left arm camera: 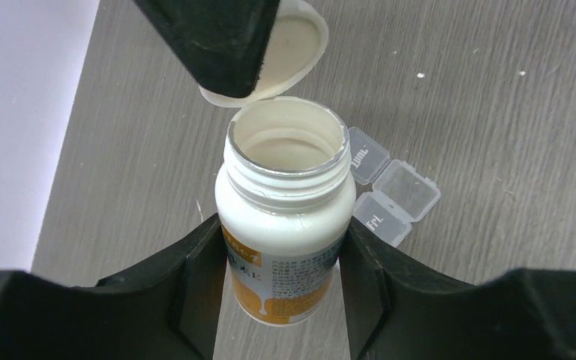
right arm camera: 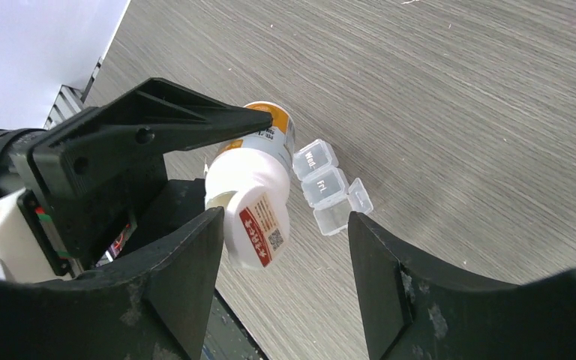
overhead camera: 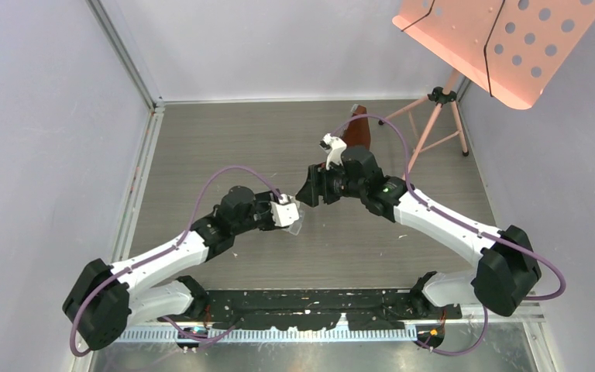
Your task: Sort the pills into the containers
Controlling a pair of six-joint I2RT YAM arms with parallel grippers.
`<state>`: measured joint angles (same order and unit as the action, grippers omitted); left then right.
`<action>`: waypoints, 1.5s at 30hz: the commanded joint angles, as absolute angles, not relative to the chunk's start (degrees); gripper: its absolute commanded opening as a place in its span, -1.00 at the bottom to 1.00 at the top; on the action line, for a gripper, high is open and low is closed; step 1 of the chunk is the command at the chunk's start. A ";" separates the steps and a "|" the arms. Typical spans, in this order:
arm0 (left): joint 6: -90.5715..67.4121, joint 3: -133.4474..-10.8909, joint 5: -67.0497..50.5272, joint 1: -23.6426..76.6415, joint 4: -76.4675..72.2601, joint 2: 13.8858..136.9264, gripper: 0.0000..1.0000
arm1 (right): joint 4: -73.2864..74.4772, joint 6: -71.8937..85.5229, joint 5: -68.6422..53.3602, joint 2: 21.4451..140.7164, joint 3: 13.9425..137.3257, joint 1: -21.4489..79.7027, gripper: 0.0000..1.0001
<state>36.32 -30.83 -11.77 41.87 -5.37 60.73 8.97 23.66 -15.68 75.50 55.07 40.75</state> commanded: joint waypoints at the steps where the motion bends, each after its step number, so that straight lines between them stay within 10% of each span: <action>1: 44.71 -29.97 -10.29 42.21 -12.26 61.13 -1.00 | 5.95 24.68 -15.01 75.61 56.02 40.36 0.36; 26: 52.03 -22.68 -0.36 45.43 -28.90 68.50 -1.00 | 5.36 20.63 -18.60 79.58 55.38 39.85 0.68; 45: 54.07 -22.44 3.90 47.09 -27.51 70.01 -1.00 | 8.69 18.62 -11.41 82.63 54.98 40.87 0.39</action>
<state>51.92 -22.55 0.62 45.98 -23.73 69.56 10.52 17.30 -14.61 83.00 55.05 40.56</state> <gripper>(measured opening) 0.524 0.718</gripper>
